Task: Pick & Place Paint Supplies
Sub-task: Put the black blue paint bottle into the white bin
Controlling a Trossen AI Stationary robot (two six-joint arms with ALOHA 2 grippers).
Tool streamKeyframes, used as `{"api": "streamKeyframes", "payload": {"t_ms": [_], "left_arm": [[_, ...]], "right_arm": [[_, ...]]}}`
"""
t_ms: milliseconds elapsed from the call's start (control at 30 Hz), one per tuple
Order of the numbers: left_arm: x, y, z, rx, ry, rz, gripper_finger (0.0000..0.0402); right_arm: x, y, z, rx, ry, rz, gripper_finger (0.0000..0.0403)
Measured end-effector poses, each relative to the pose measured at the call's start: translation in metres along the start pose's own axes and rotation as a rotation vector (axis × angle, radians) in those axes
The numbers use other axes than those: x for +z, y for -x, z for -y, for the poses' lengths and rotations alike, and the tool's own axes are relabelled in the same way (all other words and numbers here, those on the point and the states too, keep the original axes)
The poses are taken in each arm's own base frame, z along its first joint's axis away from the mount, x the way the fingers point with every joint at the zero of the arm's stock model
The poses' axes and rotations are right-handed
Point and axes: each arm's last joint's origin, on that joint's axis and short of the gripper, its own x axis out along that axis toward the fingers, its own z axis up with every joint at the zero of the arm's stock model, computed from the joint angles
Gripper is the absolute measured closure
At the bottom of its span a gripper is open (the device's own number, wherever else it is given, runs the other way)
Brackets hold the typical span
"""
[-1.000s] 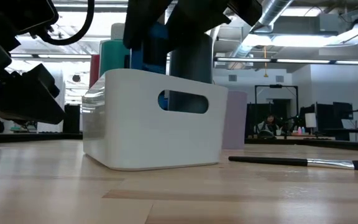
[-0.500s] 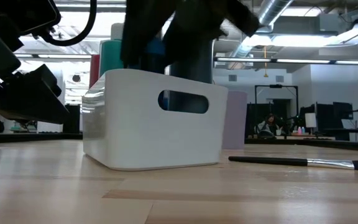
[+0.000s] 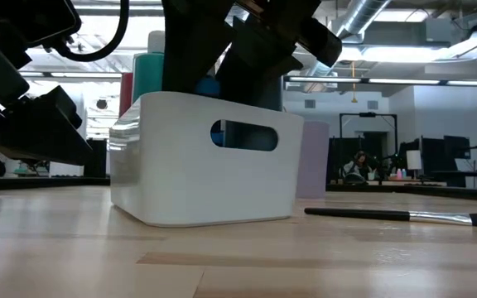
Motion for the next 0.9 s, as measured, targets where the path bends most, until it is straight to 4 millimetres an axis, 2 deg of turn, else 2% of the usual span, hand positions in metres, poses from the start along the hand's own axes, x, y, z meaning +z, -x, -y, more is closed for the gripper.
{"api": "streamKeyframes", "payload": {"t_ms": [533,733,800,900], "left_arm": [[0.001,0.000,0.000,0.009,-0.023,0.011,0.0119],[0.014,-0.003,-0.003,0.051,-0.100,0.116,0.0121],[0.015,-0.003,-0.004,0.053,-0.123,0.122,0.0131],[0.014,0.000,0.000,0.086,-0.143,0.163,0.0170]], "right_arm": [[0.000,0.000,0.000,0.007,0.001,-0.017,0.0243],[-0.001,0.000,0.000,0.009,0.003,-0.020,0.0247],[-0.001,0.000,0.000,0.009,0.008,-0.020,0.0247],[-0.001,0.000,0.000,0.009,0.011,-0.021,0.0244]]}}
